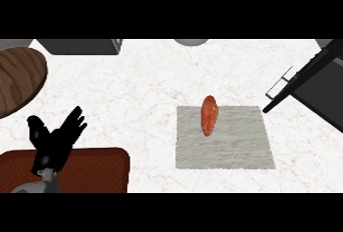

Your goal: Pick the squash from the placemat and place it in the tiered shelf

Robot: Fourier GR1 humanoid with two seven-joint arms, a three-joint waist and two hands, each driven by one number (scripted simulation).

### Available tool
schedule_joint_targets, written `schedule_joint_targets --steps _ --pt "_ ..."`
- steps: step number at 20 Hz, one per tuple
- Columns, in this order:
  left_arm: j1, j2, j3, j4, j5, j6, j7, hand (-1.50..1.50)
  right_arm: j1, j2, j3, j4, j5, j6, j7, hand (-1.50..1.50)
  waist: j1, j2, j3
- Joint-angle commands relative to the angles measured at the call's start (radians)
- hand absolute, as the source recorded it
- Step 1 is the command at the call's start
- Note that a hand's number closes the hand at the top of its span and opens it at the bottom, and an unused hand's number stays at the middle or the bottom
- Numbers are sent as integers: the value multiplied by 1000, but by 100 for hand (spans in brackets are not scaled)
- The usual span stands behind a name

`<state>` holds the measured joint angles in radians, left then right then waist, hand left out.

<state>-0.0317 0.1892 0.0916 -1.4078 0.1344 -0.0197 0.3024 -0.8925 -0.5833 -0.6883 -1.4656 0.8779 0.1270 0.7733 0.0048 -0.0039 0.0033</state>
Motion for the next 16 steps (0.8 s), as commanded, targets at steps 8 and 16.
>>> schedule_joint_targets --steps 8,16 --pt "-7 -39 -21 16 -34 41 24 0 -63 -96 -114 -52 -91 -163 64 -150 -8 3 -3" --pt "13 -21 9 27 -15 15 3 0 55 -208 -222 -162 -36 -208 143 -150 -18 0 -3"
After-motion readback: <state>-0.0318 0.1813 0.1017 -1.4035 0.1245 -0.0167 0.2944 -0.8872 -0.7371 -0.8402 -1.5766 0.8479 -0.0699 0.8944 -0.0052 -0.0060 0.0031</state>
